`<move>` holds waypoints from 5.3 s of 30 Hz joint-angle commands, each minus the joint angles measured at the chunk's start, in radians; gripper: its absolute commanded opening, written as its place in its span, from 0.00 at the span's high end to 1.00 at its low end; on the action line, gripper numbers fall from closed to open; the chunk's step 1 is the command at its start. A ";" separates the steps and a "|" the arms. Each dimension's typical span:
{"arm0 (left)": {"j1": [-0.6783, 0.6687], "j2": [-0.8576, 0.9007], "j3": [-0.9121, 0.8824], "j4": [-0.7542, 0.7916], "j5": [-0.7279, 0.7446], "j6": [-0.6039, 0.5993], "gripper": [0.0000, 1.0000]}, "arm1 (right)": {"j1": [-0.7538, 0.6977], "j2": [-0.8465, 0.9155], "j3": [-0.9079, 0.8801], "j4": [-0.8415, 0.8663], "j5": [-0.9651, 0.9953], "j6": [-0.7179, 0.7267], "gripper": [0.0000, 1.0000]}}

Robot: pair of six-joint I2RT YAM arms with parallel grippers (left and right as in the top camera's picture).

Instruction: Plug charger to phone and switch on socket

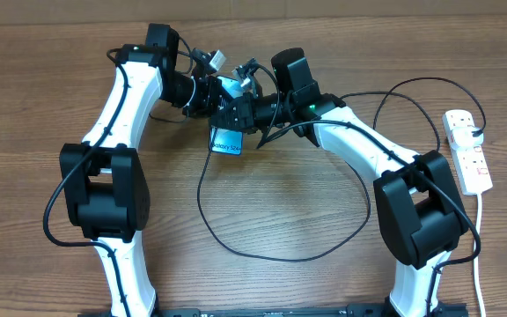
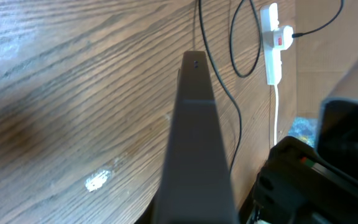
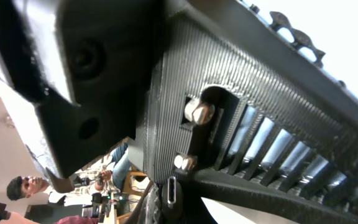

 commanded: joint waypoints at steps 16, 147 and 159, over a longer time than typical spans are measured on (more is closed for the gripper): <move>0.143 -0.032 0.004 0.359 0.556 -0.267 0.96 | -0.080 -0.020 0.009 0.082 -0.552 -0.105 0.96; 0.265 -0.032 0.004 0.463 0.599 -0.505 0.96 | -0.106 0.020 0.184 -0.793 -0.351 -0.863 0.96; 0.205 -0.032 0.004 0.488 0.460 -0.776 0.96 | -0.080 0.020 0.184 -0.608 -0.405 -0.566 0.96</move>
